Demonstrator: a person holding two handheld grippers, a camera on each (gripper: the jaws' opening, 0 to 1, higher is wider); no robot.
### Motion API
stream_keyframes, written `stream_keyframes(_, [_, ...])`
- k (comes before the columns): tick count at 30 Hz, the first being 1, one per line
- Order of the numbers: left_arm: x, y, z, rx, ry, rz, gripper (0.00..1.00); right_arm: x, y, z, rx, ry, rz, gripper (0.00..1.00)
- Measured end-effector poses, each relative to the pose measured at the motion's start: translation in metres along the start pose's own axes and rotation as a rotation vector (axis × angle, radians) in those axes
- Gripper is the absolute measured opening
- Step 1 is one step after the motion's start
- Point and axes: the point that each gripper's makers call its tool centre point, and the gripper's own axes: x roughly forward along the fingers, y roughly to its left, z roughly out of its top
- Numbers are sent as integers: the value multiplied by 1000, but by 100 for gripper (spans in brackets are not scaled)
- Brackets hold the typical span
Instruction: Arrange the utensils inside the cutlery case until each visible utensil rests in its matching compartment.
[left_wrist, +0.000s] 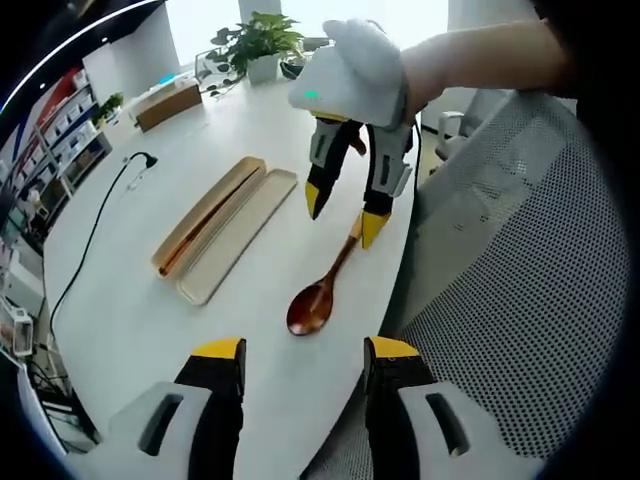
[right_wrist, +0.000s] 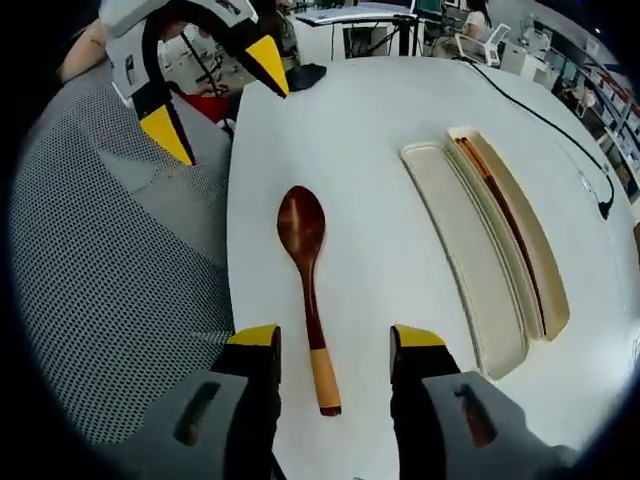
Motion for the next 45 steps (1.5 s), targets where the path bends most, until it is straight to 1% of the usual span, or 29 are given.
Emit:
stream_keyframes(6, [-1, 3, 2, 1, -10, 14, 48, 8, 4, 3, -26, 14, -13, 40])
stream_keyframes(8, [-1, 3, 2, 2, -7, 14, 48, 11, 7, 3, -54, 32, -16, 40])
stream_keyframes(10, [-1, 3, 1, 1, -6, 14, 48, 15, 12, 2, -91, 53, -2, 39])
stream_keyframes(14, [-1, 4, 1, -1, -7, 14, 48, 21, 16, -2, -124, 81, -1, 37])
stream_keyframes(15, [-1, 4, 2, -1, -7, 15, 48, 21, 18, -2, -134, 87, -4, 37])
stream_keyframes(16, [-1, 4, 2, -1, -7, 14, 48, 20, 16, -2, -176, 99, -18, 36])
stream_keyframes(18, [-1, 4, 2, -1, -7, 14, 48, 20, 13, -2, -206, 115, -40, 34])
stream_keyframes(19, [-1, 4, 2, -1, -7, 14, 48, 21, 16, -1, -190, 107, -29, 34])
stream_keyframes(20, [-1, 4, 2, 0, -7, 13, 48, 22, 15, 1, -185, 106, -34, 34])
stream_keyframes(26, [-1, 3, 2, 1, -5, 11, 48, 25, 21, 7, -192, 86, -33, 28])
stream_keyframes(29, [-1, 3, 2, 1, -5, 11, 48, 26, 21, 9, -191, 80, -32, 26])
stream_keyframes(35, [0, 2, 2, 5, -4, 9, 48, 27, 19, 12, -162, 62, -42, 20])
stream_keyframes(37, [0, 2, 2, 5, -4, 9, 48, 27, 18, 12, -161, 60, -44, 16])
stream_keyframes(40, [-1, 2, 2, 1, -6, 10, 48, 28, 16, 13, -156, 58, -47, 4])
stream_keyframes(41, [-1, 2, 1, 1, -6, 11, 48, 28, 15, 13, -156, 60, -51, 2])
stream_keyframes(45, [-1, 2, 1, 3, -3, 8, 48, 28, 16, 12, -169, 68, -49, 2])
